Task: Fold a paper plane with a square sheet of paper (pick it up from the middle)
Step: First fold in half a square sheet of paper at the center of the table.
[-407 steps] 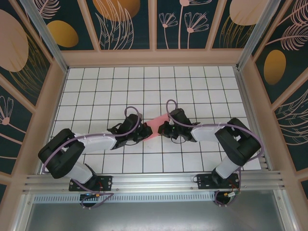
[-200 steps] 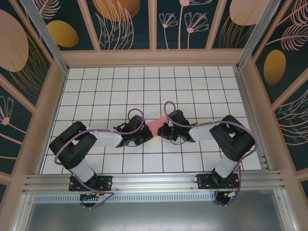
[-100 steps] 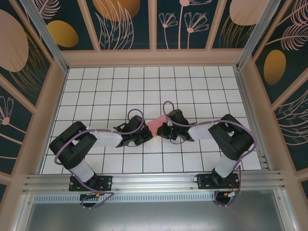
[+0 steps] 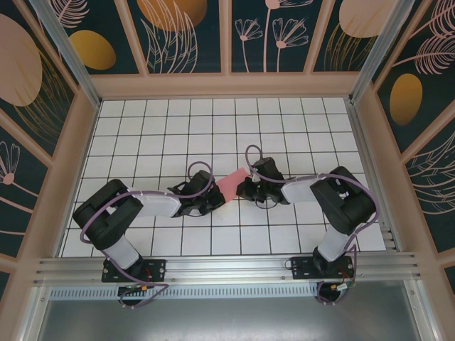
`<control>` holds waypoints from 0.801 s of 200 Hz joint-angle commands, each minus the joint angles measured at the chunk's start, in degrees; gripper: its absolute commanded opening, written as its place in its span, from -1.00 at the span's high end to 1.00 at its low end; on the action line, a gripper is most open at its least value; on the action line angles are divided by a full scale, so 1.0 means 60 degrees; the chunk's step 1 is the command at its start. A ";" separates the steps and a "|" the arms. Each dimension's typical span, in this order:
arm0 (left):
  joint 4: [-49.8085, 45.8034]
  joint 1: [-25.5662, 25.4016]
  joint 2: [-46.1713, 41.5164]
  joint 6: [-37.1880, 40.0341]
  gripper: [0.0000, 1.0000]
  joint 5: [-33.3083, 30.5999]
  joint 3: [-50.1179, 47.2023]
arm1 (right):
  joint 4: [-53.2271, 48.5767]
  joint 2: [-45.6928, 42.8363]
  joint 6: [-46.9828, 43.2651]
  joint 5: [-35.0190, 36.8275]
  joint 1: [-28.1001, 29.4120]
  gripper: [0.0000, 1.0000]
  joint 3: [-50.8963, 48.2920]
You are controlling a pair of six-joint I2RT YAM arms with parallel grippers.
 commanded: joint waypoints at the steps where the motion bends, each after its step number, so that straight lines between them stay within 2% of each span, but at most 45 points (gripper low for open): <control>1: -0.1593 -0.0049 0.0258 -0.0200 1.00 -0.0371 -0.0417 | -0.0710 0.0176 -0.0665 0.0536 -0.0538 1.00 0.0062; 15: -0.1576 -0.0053 0.0230 -0.0236 1.00 -0.0388 -0.0460 | -0.0734 0.0204 -0.0842 0.0493 -0.0564 1.00 0.0036; 25: -0.1576 -0.0054 0.0220 -0.0259 1.00 -0.0408 -0.0493 | -0.0749 0.0224 -0.0937 0.0452 -0.1001 1.00 0.0009; 101: -0.1503 -0.0049 0.0170 -0.0210 1.00 -0.0389 -0.0580 | -0.0883 0.0173 -0.1673 0.0209 -0.2332 1.00 0.0143; 135: -0.1344 -0.0048 0.0140 0.0133 1.00 -0.0366 -0.0343 | -0.1242 -0.0767 -0.1655 0.0194 -0.2243 1.00 0.0443; 160: -0.1342 -0.0044 0.0089 0.0609 1.00 -0.0403 0.0025 | -0.1227 -0.1235 -0.1415 0.0198 -0.1761 1.00 0.0386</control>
